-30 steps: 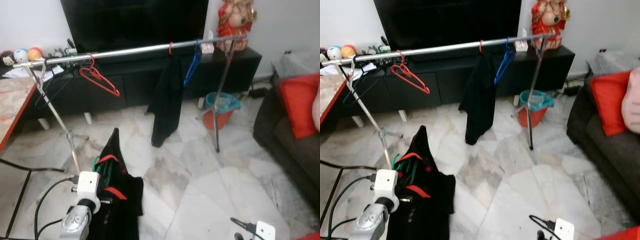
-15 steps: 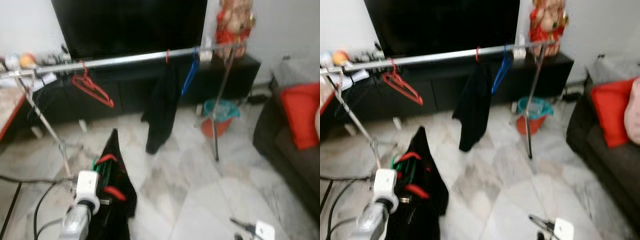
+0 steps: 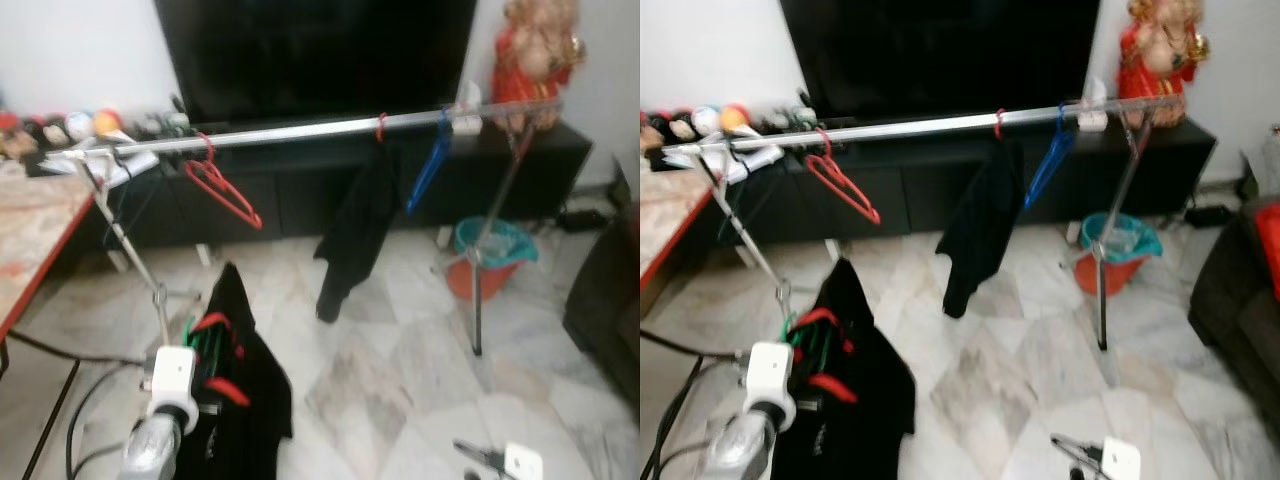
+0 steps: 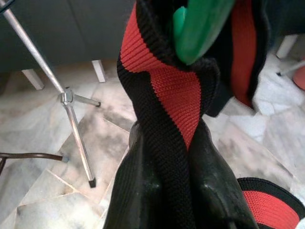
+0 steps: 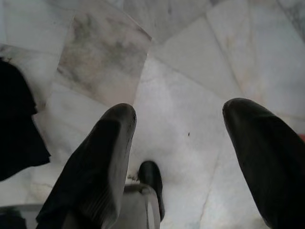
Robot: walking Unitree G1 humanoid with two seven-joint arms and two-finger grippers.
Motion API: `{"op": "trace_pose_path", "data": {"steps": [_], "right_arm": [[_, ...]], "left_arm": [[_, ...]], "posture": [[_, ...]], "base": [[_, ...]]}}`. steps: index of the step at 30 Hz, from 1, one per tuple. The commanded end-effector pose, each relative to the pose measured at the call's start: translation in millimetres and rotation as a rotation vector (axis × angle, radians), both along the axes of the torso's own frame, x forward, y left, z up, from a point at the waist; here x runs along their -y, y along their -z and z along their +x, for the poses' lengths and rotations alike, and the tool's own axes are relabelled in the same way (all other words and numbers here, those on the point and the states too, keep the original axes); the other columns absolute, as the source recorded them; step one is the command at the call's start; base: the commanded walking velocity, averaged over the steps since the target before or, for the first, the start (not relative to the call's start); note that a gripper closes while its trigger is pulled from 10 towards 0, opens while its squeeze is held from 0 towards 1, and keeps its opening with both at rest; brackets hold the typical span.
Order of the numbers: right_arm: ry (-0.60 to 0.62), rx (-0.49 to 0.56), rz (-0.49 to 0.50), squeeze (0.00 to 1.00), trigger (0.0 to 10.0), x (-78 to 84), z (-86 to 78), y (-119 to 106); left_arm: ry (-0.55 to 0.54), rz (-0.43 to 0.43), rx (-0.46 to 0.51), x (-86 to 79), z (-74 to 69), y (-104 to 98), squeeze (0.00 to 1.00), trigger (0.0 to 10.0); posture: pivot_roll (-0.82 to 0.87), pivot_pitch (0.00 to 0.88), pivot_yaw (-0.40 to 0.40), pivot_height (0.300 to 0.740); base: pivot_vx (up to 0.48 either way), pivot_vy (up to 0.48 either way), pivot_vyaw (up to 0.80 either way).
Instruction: Hang hanger
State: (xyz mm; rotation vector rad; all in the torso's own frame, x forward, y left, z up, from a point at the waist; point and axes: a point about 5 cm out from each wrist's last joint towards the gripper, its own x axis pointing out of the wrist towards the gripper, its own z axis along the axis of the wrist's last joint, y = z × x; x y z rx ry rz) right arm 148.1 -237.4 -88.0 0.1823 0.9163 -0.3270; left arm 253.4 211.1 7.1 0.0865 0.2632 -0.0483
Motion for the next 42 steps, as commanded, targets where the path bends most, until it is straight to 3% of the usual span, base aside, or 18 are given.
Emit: {"op": "trace_pose_path", "data": {"steps": [1,15,42], "right_arm": [[-0.013,0.004,0.015,0.00,10.0,-7.1,2.9,0.7],[-0.021,-0.006,0.009,0.00,10.0,-5.9,3.4,0.5],[-0.026,0.005,0.011,0.00,10.0,-5.1,3.3,0.0]], "left_arm": [[-0.007,0.027,0.022,-7.5,2.6,-5.8,0.00,10.0],[-0.026,0.042,0.008,-10.8,1.4,-4.0,0.00,10.0],[-0.039,0.066,0.006,-11.3,-1.0,-1.7,0.00,10.0]], "posture": [[0.11,0.000,0.006,0.740],[0.12,0.000,-0.003,0.740],[0.13,0.000,-0.017,0.740]], "base": [[0.304,0.000,0.00],[0.293,0.000,0.33],[0.000,0.000,0.00]]}}
